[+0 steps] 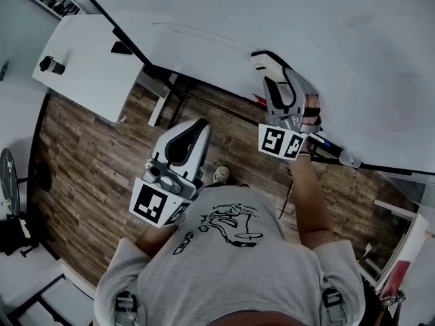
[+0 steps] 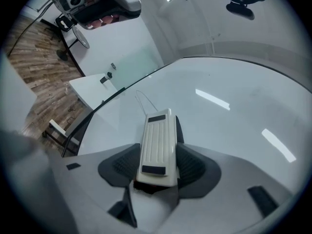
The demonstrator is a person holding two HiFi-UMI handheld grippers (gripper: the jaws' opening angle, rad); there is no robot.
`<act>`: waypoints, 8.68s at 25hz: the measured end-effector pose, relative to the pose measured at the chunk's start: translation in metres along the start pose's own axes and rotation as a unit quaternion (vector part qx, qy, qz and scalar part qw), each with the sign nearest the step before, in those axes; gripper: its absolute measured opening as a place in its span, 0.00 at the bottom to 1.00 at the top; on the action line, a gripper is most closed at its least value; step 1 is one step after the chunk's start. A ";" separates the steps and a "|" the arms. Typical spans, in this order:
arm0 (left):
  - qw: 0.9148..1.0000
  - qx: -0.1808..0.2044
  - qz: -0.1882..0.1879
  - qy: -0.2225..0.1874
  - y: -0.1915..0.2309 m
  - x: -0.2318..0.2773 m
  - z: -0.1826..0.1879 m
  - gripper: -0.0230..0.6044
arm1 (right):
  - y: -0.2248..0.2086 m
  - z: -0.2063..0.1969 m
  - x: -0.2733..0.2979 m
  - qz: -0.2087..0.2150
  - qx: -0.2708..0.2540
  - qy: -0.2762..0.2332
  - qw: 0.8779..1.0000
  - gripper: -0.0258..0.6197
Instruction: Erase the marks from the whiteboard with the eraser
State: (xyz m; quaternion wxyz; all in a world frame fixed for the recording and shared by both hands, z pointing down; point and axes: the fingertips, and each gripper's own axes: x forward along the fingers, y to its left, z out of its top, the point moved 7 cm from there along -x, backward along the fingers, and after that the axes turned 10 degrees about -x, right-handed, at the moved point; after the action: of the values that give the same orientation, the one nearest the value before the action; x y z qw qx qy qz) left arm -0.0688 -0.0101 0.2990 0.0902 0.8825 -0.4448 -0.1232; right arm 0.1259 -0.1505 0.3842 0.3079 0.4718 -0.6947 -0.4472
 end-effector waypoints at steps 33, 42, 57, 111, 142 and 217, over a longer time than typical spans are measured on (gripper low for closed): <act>0.999 0.019 0.034 -0.021 -0.100 -0.021 -0.017 0.09 | -0.063 -0.007 -0.095 -0.013 0.037 -0.036 0.999 0.40; 0.998 0.038 0.034 -0.032 -0.088 -0.023 -0.006 0.09 | -0.088 0.005 -0.093 -0.052 0.043 -0.042 0.997 0.41; 1.000 0.021 -0.014 -0.010 0.021 -0.025 0.023 0.09 | -0.089 0.035 -0.012 -0.100 0.050 0.033 0.993 0.40; 0.998 -0.018 -0.058 0.016 0.127 -0.035 0.028 0.09 | 0.081 0.079 0.087 0.029 -0.002 0.068 0.997 0.40; 0.998 -0.016 -0.065 -0.004 0.150 -0.018 0.036 0.09 | -0.075 0.102 0.045 -0.104 0.093 0.052 0.989 0.40; 1.000 -0.018 0.009 -0.015 0.146 -0.049 0.034 0.09 | -0.045 0.149 0.072 -0.062 0.054 -0.023 0.996 0.41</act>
State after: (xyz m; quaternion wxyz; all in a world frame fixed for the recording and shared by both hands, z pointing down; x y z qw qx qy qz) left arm -0.2189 -0.0578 0.3122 0.1006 0.8749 -0.4515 -0.1433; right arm -0.0094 -0.1749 0.2823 0.2374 0.5195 -0.6944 -0.4377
